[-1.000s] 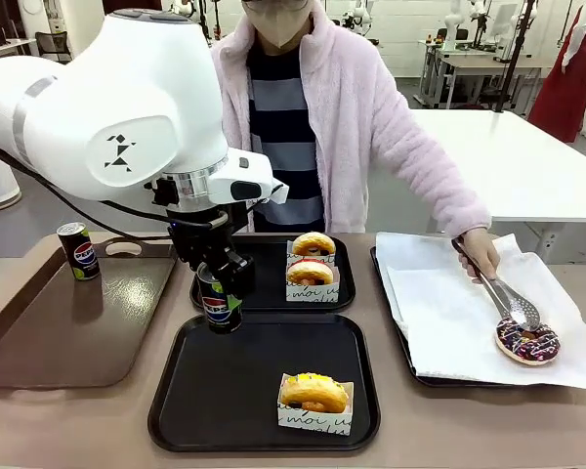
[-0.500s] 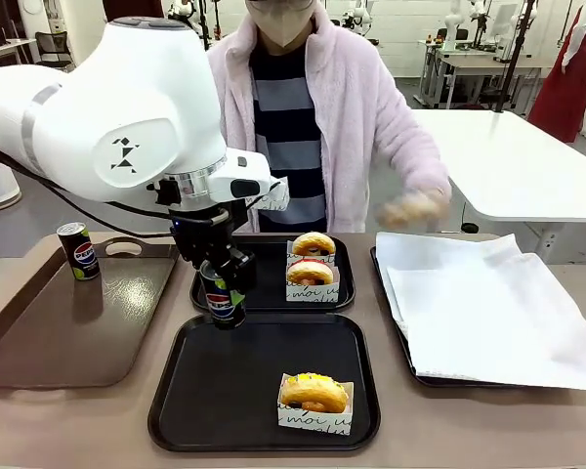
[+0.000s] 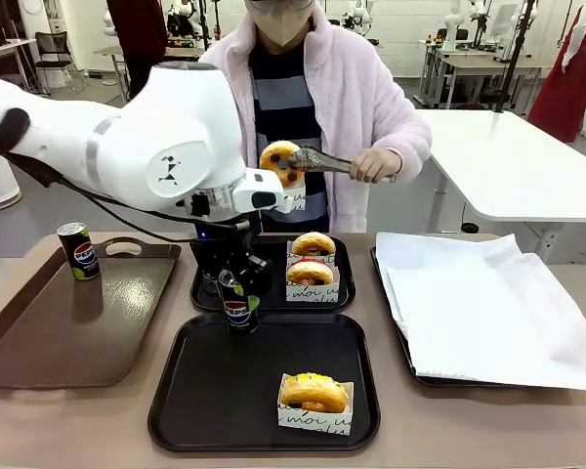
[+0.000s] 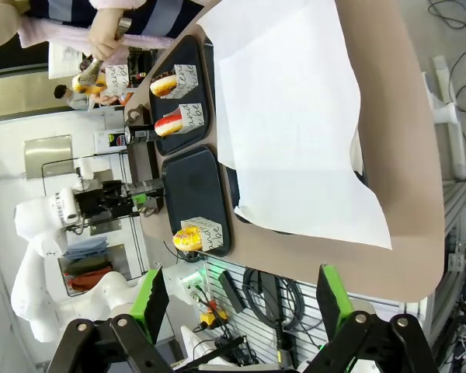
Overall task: Set up donuts and drinks on trays.
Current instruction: Pick up one Pepsi coke from the Handle tray and place it on the Flat Tray without a Pepsi coke.
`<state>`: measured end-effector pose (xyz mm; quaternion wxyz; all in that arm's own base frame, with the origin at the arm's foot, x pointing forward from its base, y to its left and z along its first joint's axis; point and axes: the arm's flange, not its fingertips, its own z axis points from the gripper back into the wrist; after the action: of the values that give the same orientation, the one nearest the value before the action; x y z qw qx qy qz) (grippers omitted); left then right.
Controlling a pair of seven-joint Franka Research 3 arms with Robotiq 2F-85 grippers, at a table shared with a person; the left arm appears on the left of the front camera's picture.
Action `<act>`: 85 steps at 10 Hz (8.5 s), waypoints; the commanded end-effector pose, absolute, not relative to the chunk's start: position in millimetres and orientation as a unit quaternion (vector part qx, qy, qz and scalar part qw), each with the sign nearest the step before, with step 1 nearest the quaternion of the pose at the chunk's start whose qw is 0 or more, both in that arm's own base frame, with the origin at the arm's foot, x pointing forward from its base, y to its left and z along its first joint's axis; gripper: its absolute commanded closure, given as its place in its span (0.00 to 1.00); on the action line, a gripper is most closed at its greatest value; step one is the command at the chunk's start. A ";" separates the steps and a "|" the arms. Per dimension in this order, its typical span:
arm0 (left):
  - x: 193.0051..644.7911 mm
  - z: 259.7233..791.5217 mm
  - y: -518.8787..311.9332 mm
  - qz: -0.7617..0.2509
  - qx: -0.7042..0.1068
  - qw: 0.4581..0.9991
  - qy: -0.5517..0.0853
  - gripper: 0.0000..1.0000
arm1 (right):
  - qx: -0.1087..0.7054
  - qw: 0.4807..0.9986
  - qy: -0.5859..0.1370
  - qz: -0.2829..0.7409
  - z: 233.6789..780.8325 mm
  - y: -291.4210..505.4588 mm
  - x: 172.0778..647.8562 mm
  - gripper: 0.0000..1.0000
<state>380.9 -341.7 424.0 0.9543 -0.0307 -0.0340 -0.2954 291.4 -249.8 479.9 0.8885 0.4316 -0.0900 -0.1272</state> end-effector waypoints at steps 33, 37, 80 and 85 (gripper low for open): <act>338.0 377.9 -294.1 -0.325 -0.034 0.945 -0.020 0.00 | 0.433 0.888 -0.088 -0.126 480.3 -249.2 290.8 0.00; 339.1 382.4 -290.4 -0.327 -0.037 0.944 -0.017 0.00 | 0.433 0.888 -0.088 -0.126 480.3 -249.2 290.8 0.00; 376.7 407.6 246.8 -0.011 -0.644 0.759 -0.095 0.00 | 0.433 0.888 -0.088 -0.126 480.3 -249.2 290.8 0.00; 360.6 434.1 257.6 -0.053 -0.619 0.780 -0.075 0.00 | 0.433 0.888 -0.088 -0.126 480.3 -249.2 290.8 0.00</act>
<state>364.0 255.6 431.1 0.7723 -0.6287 -0.0847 -0.0323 291.4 -249.9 479.7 0.8884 0.4318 -0.0898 -0.1274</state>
